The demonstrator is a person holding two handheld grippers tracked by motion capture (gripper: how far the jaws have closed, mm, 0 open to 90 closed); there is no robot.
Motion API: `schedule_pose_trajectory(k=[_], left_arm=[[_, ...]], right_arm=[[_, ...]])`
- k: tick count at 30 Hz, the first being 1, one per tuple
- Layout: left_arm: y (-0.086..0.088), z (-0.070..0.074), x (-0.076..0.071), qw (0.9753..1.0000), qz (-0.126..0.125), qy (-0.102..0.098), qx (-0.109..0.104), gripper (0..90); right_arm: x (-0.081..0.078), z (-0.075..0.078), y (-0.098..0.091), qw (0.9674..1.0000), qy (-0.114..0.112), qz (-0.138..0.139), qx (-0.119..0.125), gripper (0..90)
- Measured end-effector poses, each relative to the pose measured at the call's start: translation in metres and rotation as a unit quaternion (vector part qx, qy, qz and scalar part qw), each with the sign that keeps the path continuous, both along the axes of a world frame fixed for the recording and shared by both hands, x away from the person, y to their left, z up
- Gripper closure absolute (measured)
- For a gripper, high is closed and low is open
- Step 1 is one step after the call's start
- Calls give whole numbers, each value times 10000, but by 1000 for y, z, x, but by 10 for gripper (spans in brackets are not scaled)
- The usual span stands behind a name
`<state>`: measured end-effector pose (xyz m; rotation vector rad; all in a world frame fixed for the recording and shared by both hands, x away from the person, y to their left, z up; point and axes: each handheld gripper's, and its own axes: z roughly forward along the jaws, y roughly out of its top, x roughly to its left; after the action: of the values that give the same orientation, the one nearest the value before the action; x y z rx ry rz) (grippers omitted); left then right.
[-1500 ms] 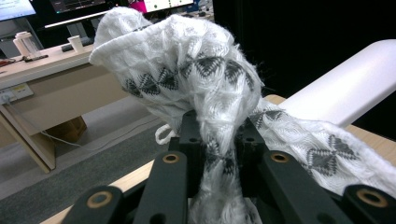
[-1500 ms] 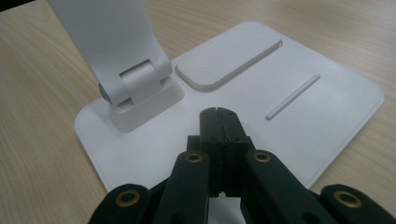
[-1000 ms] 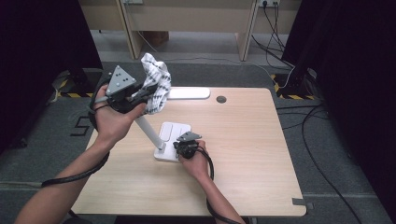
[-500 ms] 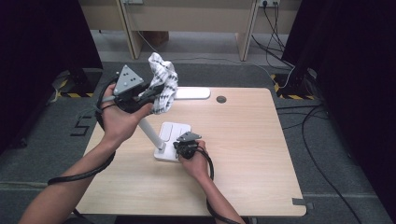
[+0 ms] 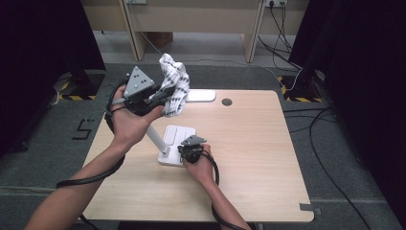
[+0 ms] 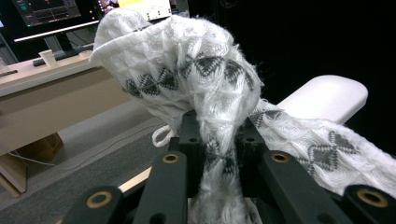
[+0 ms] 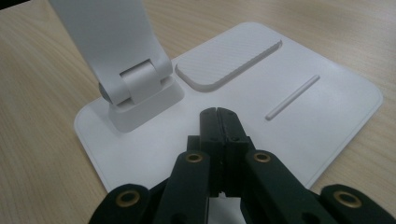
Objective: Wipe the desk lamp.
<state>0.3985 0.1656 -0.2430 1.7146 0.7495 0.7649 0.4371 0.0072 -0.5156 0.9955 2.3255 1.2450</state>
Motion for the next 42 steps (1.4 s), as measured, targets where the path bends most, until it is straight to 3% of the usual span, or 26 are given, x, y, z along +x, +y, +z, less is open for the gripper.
schedule_pose_trajectory(k=[42], left_arm=[[-57, 7, 3, 9989, -434, -147, 26, 766]], right_arm=[[-1, 0, 0, 10000, -2, 15, -3, 900]])
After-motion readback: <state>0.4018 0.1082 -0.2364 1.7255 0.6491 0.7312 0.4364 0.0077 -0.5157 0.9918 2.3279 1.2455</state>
